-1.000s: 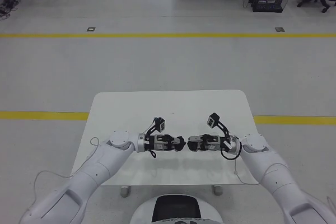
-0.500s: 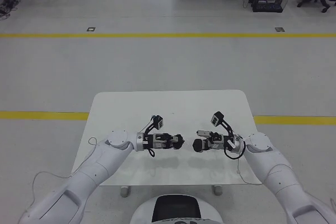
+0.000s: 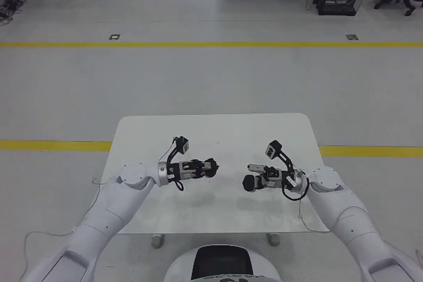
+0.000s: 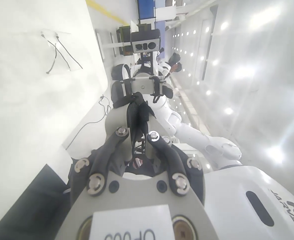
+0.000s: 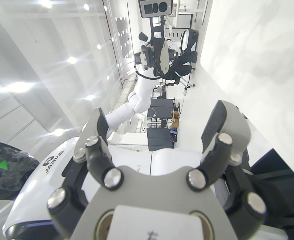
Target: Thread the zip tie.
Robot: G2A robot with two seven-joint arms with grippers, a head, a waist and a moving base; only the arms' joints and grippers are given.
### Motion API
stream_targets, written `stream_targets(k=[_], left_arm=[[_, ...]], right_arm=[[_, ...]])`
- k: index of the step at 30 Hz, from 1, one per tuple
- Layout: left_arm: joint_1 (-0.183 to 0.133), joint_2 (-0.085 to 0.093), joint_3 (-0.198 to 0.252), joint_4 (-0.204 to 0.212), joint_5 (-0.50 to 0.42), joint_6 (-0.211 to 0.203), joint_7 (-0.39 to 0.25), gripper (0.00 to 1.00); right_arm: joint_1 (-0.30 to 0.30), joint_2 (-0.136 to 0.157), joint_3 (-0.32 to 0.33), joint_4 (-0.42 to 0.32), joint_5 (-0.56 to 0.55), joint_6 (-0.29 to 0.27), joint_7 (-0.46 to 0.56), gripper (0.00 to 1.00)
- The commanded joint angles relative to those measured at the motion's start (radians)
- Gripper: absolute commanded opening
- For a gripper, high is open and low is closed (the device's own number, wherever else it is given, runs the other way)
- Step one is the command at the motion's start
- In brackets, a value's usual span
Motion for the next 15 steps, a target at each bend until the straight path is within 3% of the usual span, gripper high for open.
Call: stream_targets(k=[1, 7, 15], left_arm=[[0.008, 0.002, -0.006, -0.011, -0.007, 0.000, -0.006, 0.00], [0.011, 0.003, -0.009, -0.016, -0.014, 0.000, -0.019, 0.00], [0.011, 0.003, -0.009, -0.016, -0.014, 0.000, -0.019, 0.00]], right_arm=[[0.000, 0.000, 0.000, 0.000, 0.000, 0.000, 0.000, 1.00], [0.003, 0.014, 0.033, -0.034, -0.076, 0.000, -0.056, 1.00], [0.021, 0.070, 0.142, -0.162, -0.374, 0.008, -0.077, 1.00]])
